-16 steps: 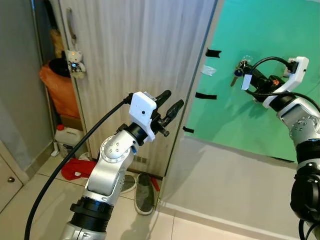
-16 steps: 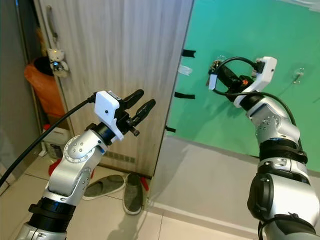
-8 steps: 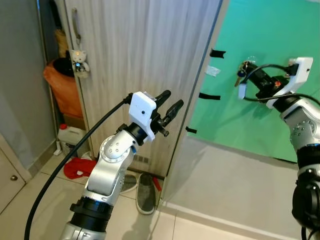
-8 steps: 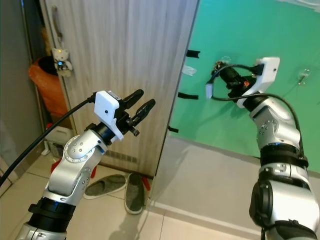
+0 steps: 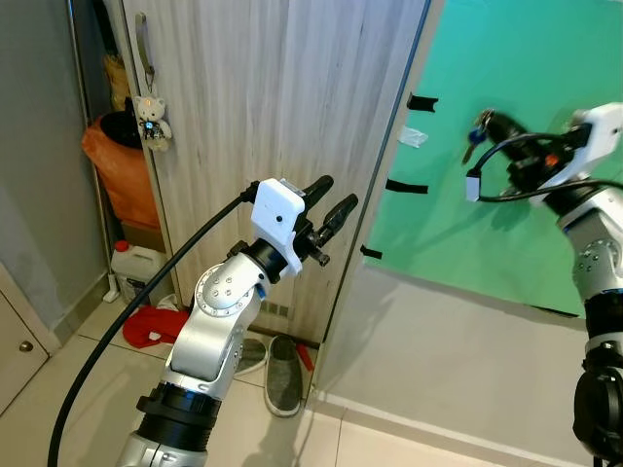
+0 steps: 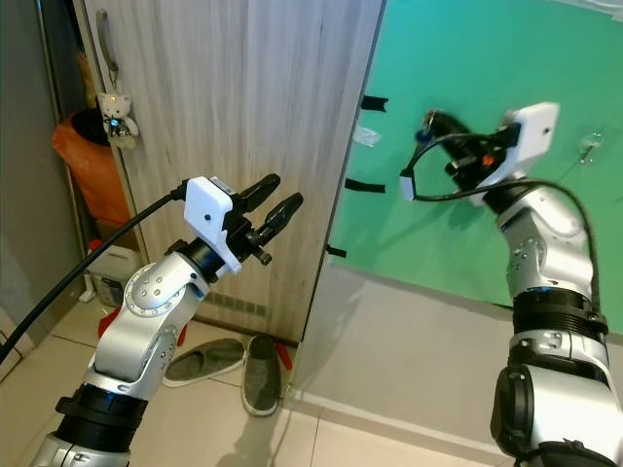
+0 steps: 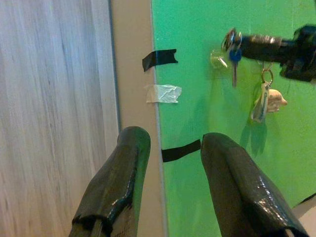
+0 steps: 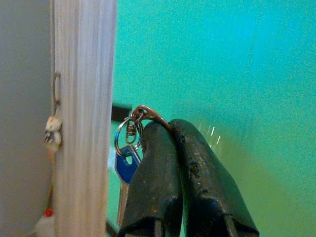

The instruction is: Hang keys on a hook

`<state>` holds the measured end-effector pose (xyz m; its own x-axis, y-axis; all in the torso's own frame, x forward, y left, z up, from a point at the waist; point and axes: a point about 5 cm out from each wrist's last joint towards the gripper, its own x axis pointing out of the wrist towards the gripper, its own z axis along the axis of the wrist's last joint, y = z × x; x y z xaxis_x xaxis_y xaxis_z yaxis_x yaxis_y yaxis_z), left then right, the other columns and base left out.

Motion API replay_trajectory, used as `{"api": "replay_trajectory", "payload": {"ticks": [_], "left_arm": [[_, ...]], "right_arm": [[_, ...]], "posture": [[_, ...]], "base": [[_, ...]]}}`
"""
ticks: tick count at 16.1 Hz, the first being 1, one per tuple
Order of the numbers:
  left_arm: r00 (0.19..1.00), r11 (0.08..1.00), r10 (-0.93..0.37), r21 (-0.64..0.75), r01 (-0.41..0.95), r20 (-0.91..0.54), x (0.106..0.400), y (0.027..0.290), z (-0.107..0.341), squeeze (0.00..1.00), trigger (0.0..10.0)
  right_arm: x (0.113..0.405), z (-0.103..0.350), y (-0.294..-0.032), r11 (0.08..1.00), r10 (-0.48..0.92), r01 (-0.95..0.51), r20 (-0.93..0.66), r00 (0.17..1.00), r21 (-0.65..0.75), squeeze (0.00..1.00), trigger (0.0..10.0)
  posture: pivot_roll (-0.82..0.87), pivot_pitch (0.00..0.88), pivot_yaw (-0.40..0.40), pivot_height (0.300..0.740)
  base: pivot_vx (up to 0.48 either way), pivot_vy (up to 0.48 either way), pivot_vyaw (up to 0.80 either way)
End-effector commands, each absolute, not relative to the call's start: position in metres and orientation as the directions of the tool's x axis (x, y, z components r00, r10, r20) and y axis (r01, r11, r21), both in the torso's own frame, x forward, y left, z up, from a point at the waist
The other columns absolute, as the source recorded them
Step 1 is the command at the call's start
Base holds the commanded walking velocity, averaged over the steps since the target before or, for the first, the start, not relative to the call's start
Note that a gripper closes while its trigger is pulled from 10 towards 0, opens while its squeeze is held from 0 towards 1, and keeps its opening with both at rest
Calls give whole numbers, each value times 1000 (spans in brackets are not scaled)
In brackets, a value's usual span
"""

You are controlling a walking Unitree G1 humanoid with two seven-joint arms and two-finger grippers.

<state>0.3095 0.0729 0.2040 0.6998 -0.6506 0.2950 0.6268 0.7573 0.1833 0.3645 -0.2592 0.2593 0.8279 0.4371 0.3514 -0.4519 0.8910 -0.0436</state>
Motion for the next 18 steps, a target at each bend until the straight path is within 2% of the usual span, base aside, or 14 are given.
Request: {"api": "replay_trajectory", "payload": {"ticks": [1,4,6,9,18], "left_arm": [[685,743,-667,201,638,294,309,67,206,0,10000],[685,744,-666,200,637,296,309,67,206,0,10000],[686,745,-665,198,637,296,309,67,206,0,10000],[687,745,-665,199,637,293,309,67,206,0,10000],[686,742,-669,203,638,288,310,67,206,0,10000]], "right_arm": [[360,270,-268,906,413,-416,385,825,-81,0,0],[361,262,-268,897,420,-441,350,838,-21,0,0],[360,251,-266,873,442,-482,304,844,70,0,0],[352,247,-264,809,500,-566,319,805,160,0,0],[356,225,-276,801,412,-468,224,883,373,0,0]], "posture": [[-45,0,-106,740],[-45,0,-109,740],[-44,0,-111,740],[-43,0,-110,740],[-40,0,-110,740]], "base": [[0,0,0],[0,0,0],[0,0,0],[0,0,0],[0,0,0]]}}
